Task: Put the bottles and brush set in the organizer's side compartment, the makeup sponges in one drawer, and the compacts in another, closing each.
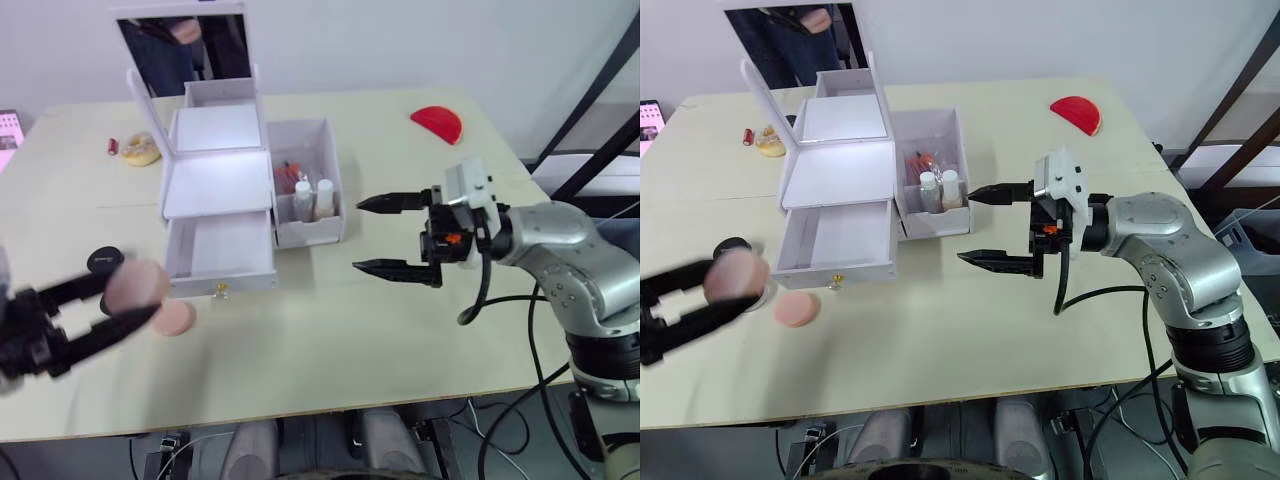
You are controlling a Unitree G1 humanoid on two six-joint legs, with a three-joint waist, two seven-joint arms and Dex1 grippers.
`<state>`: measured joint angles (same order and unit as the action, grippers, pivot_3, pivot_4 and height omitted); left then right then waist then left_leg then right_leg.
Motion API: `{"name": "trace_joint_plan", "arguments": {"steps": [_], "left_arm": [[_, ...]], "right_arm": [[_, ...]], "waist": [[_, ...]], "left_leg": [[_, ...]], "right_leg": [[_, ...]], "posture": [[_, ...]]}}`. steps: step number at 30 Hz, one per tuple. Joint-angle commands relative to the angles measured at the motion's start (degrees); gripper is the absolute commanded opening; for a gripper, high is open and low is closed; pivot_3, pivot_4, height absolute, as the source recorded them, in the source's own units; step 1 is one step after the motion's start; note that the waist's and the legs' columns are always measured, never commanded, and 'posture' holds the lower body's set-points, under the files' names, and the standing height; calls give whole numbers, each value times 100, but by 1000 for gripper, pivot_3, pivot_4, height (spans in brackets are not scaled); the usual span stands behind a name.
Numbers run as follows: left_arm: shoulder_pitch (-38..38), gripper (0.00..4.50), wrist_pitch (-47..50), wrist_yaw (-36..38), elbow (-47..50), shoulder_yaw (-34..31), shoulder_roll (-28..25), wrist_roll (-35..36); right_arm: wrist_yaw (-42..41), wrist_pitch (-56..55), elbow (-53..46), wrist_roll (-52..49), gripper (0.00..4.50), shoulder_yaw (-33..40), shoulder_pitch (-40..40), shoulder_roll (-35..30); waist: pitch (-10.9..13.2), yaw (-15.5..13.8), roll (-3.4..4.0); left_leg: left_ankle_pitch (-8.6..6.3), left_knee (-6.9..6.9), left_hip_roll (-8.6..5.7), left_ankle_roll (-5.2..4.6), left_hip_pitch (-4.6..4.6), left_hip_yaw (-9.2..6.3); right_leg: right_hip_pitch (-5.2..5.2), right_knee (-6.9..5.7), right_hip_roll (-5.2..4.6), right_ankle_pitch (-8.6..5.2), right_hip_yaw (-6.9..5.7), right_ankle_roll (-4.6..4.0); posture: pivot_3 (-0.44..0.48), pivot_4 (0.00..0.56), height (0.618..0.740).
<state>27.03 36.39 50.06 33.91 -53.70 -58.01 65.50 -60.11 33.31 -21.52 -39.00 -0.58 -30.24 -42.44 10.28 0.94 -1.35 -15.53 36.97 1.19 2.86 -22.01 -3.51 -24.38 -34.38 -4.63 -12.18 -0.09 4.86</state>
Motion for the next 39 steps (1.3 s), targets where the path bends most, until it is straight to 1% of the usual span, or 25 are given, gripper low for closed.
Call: {"name": "trace_joint_plan", "arguments": {"steps": [1,2,6,13,17,24,32,35,39], "left_arm": [[-433,2645,-268,189,-402,800,-79,-684],[-535,2645,-318,280,-471,918,-71,-824],[-1514,2645,-400,568,-1192,1747,-219,-1179],[-2518,2645,-432,1060,-1895,2488,-168,-1599],[-2715,2645,-435,1161,-2018,2725,-3,-1766],[-2729,2645,-527,1254,-2125,2891,232,-2088],[-2795,2645,-613,1225,-2177,3005,412,-2281],[-2889,2645,-545,1132,-2171,3012,495,-2245],[-2940,2645,-519,1137,-2200,3032,506,-2295]], "right_arm": [[110,-29,-274,-53,4500,183,5,-5],[137,-15,-299,-59,4500,182,10,-1],[280,80,-473,-134,4500,271,65,-40],[321,311,-637,-273,4500,225,-95,-72],[378,483,-638,-433,4500,206,-336,7],[460,517,-549,-522,4500,152,-650,222],[430,398,-433,-366,4500,44,-683,318],[452,383,-421,-357,4500,28,-694,346],[471,381,-426,-347,4500,24,-696,375]], "waist": [[0,19,1],[1,27,0],[1,-34,-1],[1,-4,-1],[1,1,0],[1,-8,-1],[1,-18,-2],[1,-20,-2],[1,-12,-2]], "left_leg": [[0,-3,0,0,1,0],[0,-7,0,0,2,1],[0,-14,3,-1,2,-3],[0,0,3,-1,3,-1],[0,-3,4,-1,5,-2],[0,-3,7,-1,8,-3],[1,0,7,-1,26,-3],[1,0,7,-1,39,-3],[1,0,7,-1,47,-3]], "right_leg": [[-1,-2,1,1,0,-1],[-2,-2,1,1,1,-1],[-8,-6,7,1,-1,0],[-1,-9,6,2,-1,-2],[-4,-17,5,2,0,-1],[-4,-23,7,2,-1,-1],[2,-42,6,1,0,-1],[8,-54,6,0,0,0],[11,-61,6,0,1,0]], "posture": [[0,150,739],[0,150,739],[0,150,739],[0,150,739],[0,150,739],[0,150,739],[0,150,739],[0,150,739],[0,150,739]]}}
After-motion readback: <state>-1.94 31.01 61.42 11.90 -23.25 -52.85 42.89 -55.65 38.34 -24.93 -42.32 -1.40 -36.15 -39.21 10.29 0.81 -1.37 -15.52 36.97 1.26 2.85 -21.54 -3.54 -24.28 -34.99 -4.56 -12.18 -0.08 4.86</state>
